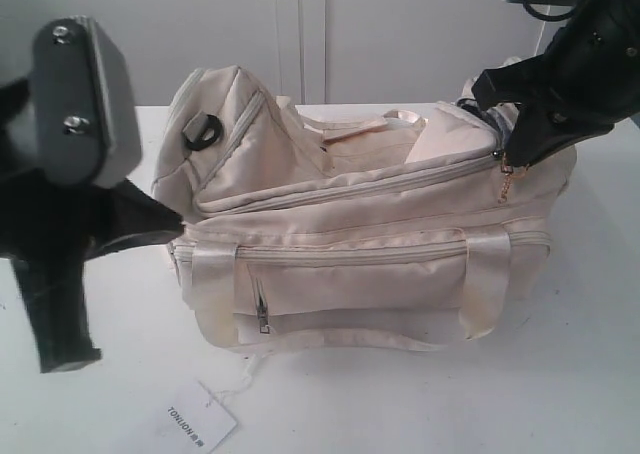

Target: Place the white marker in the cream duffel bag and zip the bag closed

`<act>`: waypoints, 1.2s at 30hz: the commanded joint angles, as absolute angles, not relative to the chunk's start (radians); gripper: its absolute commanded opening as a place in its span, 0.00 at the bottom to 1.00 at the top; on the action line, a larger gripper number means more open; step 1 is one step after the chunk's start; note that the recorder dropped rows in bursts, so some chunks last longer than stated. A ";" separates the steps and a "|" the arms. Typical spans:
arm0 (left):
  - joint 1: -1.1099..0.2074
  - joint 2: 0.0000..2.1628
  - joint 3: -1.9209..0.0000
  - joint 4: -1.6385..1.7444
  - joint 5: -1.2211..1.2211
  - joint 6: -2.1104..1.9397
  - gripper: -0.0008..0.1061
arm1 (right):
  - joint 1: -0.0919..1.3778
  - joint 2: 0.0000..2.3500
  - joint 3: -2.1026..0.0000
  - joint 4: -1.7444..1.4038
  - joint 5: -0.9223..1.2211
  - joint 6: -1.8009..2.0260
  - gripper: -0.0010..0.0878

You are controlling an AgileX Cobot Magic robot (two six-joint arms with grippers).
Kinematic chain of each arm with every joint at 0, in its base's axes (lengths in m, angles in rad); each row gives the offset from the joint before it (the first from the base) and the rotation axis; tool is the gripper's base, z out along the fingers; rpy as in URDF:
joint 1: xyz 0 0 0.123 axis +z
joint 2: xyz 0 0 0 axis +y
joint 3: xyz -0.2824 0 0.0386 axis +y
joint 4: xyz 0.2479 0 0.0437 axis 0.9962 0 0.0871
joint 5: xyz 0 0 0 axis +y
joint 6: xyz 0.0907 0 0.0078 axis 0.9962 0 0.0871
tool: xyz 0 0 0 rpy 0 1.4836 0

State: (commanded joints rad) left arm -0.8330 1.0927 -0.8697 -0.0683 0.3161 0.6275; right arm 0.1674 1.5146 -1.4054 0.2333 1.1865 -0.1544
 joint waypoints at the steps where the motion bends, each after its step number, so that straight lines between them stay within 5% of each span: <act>1: -0.849 1.110 -0.870 -0.068 0.288 0.629 0.01 | 0.167 1.515 -1.405 0.233 1.187 -0.154 0.01; 18: -1.002 1.415 -0.870 -0.070 -0.206 0.625 0.01 | 0.167 1.558 -1.405 0.235 1.186 -0.150 0.01; 33: -1.069 1.634 -1.029 -0.058 -0.365 0.639 0.01 | 0.167 1.558 -1.405 0.235 1.186 -0.125 0.01; 36: -1.072 1.676 -1.050 -0.007 -0.379 0.655 0.11 | 0.167 1.558 -1.405 0.235 1.186 -0.112 0.01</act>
